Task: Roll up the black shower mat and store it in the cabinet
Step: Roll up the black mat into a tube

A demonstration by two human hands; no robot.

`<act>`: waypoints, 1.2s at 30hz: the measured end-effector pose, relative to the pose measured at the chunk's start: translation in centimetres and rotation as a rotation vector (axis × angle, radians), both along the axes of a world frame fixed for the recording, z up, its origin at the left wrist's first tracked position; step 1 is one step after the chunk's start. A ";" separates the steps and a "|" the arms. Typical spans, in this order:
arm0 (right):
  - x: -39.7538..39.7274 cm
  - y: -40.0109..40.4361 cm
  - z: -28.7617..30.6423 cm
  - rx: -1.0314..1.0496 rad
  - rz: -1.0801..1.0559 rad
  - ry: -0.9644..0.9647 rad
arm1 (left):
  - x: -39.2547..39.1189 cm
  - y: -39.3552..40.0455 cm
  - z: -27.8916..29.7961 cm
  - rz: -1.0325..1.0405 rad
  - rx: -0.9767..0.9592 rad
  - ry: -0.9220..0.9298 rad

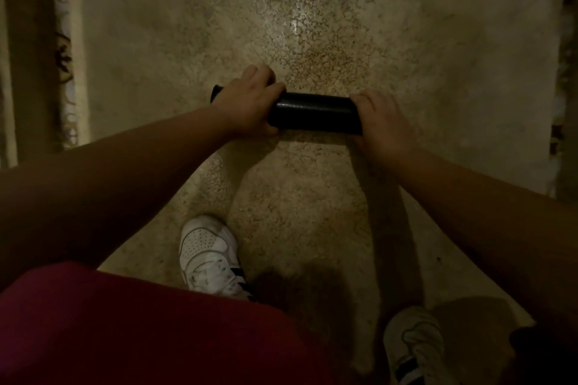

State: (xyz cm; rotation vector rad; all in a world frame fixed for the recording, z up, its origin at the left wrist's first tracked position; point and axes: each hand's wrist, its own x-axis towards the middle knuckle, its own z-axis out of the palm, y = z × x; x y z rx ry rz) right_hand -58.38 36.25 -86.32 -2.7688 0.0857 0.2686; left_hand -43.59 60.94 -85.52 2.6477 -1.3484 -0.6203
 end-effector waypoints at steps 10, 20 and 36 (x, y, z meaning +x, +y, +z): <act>7.8 -4.5 2.2 0.207 -0.003 0.465 | 2.7 5.0 0.5 0.372 -0.123 0.193; 5.3 -5.3 1.1 0.388 -0.215 0.261 | 5.2 5.1 0.6 0.288 -0.036 0.351; 6.0 -5.3 1.8 0.233 -0.069 0.409 | 5.4 6.3 0.6 0.473 -0.062 0.573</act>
